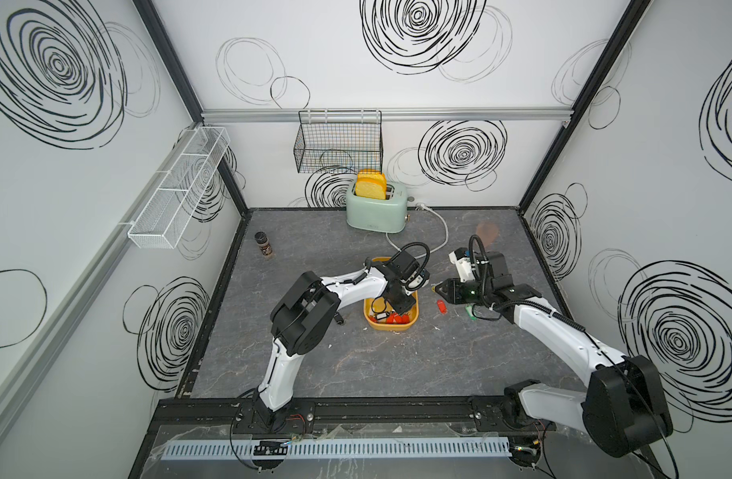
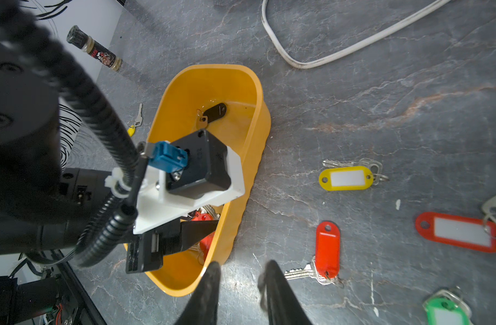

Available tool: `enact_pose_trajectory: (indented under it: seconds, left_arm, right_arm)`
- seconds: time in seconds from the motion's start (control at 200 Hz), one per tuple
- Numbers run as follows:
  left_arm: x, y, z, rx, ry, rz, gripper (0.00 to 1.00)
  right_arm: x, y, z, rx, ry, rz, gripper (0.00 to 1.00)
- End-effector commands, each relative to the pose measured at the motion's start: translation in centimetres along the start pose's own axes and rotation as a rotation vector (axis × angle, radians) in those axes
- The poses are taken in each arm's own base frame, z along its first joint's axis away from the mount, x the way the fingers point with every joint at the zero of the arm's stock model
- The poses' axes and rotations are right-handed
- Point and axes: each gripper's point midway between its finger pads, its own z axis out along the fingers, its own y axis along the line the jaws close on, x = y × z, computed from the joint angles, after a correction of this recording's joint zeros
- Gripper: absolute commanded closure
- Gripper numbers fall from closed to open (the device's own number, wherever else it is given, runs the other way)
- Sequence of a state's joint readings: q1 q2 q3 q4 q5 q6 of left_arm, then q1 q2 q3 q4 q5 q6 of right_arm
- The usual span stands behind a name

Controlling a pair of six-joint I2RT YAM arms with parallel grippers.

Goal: Take the keys out of the storage box
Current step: Pick up the key from the storage box.

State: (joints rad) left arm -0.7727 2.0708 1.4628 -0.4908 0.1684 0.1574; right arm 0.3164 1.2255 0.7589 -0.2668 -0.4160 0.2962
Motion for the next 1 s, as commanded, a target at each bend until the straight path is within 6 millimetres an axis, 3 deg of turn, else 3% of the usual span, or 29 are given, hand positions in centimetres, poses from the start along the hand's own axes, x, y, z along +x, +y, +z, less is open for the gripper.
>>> enact_pose_trajectory:
  seconds: [0.0, 0.3, 0.545, 0.565, 0.995]
  left_arm:
    - [-0.4, -0.4, 0.4, 0.015, -0.005, 0.016, 0.61]
    - [-0.3, -0.3, 0.6, 0.014, 0.001, 0.010, 0.81]
    - [-1.1, 0.1, -0.7, 0.002, -0.028, -0.001, 0.95]
    - [-1.2, 0.3, -0.9, -0.001, -0.033, -0.004, 1.00]
    - [-3.8, 2.6, -7.5, -0.063, -0.173, -0.069, 1.00]
  right_arm:
    - [0.5, -0.1, -0.4, 0.001, 0.007, 0.000, 0.69]
    - [0.4, -0.3, -0.2, 0.007, 0.008, 0.003, 0.68]
    - [0.6, -0.3, -0.1, 0.007, 0.013, 0.004, 0.68]
    - [0.5, -0.3, -0.1, 0.007, 0.010, 0.003, 0.68]
    - [0.2, -0.1, 0.1, -0.004, 0.007, 0.004, 0.68]
